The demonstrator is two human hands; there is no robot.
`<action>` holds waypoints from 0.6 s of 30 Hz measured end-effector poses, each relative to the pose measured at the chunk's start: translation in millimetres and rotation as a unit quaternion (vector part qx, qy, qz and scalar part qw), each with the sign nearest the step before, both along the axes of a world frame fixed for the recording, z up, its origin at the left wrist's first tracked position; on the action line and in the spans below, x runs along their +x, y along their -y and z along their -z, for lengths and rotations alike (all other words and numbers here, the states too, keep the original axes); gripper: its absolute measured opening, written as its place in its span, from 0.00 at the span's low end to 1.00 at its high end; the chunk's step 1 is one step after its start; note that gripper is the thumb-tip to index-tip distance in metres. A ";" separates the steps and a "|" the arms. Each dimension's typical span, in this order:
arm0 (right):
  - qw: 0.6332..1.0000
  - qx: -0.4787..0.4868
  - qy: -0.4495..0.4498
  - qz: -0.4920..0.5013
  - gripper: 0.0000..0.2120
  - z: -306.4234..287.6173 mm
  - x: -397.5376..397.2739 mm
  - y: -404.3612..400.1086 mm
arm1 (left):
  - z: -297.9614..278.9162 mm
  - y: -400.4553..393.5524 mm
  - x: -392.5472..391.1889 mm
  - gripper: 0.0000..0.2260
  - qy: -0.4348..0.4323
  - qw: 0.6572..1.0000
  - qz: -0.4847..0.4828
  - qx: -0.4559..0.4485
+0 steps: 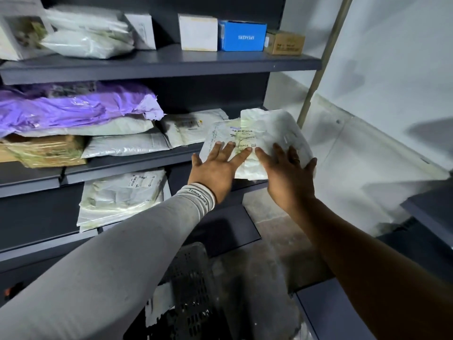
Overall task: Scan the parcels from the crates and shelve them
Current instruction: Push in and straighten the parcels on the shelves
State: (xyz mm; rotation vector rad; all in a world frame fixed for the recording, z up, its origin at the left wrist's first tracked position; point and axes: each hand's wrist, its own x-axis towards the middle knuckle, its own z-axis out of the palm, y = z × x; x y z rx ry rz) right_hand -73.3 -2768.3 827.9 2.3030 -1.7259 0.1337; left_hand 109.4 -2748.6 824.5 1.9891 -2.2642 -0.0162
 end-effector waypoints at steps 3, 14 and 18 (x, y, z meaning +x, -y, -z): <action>1.000 0.002 -0.011 -0.002 0.33 -3.5 14.1 5.3 | -4.7 4.2 10.2 0.44 0.012 1.000 -0.015 0.001; 0.997 0.006 -0.014 -0.074 0.36 25.3 61.3 66.8 | 18.5 34.1 58.7 0.42 0.026 0.997 -0.073 -0.005; 0.994 0.010 0.002 -0.113 0.37 40.7 69.7 110.8 | 30.8 66.4 64.8 0.38 0.022 0.994 -0.104 0.005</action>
